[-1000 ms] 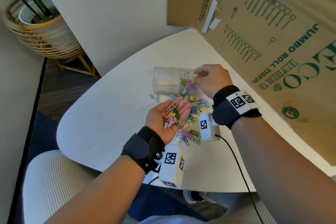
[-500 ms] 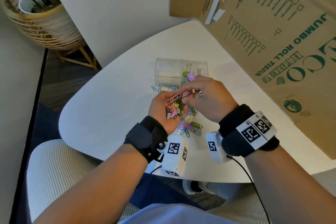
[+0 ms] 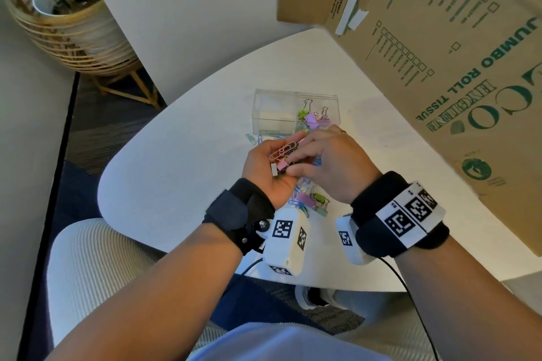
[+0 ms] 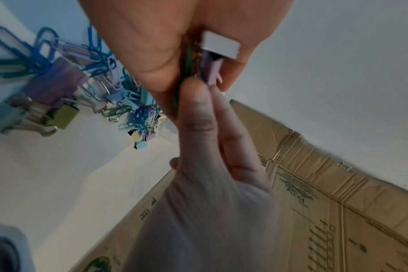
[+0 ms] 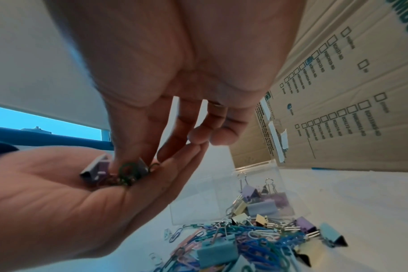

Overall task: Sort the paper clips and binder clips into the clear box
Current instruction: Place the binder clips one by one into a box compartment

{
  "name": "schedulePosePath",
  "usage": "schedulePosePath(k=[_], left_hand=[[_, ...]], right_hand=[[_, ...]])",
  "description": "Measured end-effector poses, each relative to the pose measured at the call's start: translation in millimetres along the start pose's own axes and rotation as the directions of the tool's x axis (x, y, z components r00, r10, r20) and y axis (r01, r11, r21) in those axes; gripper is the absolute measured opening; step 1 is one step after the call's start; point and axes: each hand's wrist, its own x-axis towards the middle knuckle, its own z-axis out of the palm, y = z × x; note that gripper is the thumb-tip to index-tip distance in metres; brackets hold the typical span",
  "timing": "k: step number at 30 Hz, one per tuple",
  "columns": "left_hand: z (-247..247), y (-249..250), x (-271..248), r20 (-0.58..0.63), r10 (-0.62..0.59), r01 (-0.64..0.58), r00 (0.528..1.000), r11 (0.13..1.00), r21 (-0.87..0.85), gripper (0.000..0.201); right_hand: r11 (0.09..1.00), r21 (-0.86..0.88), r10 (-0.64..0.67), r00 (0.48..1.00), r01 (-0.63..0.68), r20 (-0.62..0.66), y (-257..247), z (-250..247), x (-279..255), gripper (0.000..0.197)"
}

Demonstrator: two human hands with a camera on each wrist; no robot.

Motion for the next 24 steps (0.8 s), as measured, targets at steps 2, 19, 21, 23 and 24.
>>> schedulePosePath(k=[2,19,21,23,24], left_hand=[[1.1,0.4,0.5,-0.006,0.009,-0.009,1.0,1.0,-0.004,0.036],[-4.0,-2.6,1.1,-0.069,-0.019,0.019,0.997,1.0,-0.002,0.031],[-5.6,-5.4,0.8,-0.071,-0.018,0.019,0.997,1.0,0.02,0.03],[-5.8,-7.4,-0.1,-0.067,-0.015,0.018,0.998,0.999,0.039,0.03],[-5.3,-7.5,-0.6,-0.062,-0.014,0.017,0.998,0.999,0.044,0.03]], right_hand=[[0.995,0.102,0.013,0.999,-0.008,-0.049,0.5,-2.3,0.7,0.011],[0.856,0.504,0.384,0.792,-0.113,-0.474,36.7,-31.7,21.8,0.017],[0.878,0.442,0.4,0.79,-0.185,-0.464,46.3,-33.7,35.0,0.015],[0.887,0.384,0.416,0.806,-0.258,-0.42,53.1,-31.4,46.4,0.016],[0.892,0.347,0.418,0.82,-0.289,-0.391,55.4,-29.6,50.2,0.018]])
